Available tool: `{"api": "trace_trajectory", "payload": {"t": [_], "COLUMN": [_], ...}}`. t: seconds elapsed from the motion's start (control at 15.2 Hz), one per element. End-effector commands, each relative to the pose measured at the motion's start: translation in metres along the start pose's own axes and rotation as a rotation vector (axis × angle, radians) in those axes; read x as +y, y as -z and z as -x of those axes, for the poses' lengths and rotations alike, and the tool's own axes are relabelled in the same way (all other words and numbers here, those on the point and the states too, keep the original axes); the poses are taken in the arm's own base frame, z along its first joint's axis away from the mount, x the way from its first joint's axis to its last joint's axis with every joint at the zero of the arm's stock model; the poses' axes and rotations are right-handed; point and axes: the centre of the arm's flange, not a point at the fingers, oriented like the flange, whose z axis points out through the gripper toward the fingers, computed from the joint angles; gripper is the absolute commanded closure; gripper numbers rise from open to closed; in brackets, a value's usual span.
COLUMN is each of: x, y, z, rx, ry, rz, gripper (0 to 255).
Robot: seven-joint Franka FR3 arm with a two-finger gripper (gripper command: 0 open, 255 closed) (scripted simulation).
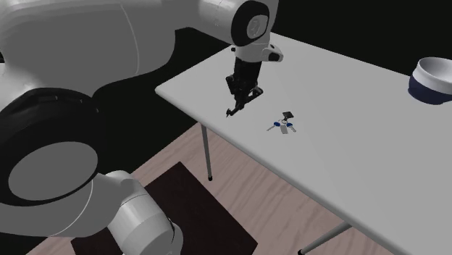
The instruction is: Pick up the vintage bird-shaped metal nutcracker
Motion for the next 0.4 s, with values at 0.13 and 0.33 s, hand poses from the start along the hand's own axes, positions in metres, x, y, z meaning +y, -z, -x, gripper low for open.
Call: {"api": "trace_trajectory", "payload": {"t": [0.13, 0.33], "x": [-0.001, -0.001], "y": [0.022, 0.028], "z": [0.004, 0.005], "rx": [0.000, 0.000], "ry": [0.000, 0.000], "rz": [0.000, 0.000], "gripper": [255, 255]}}
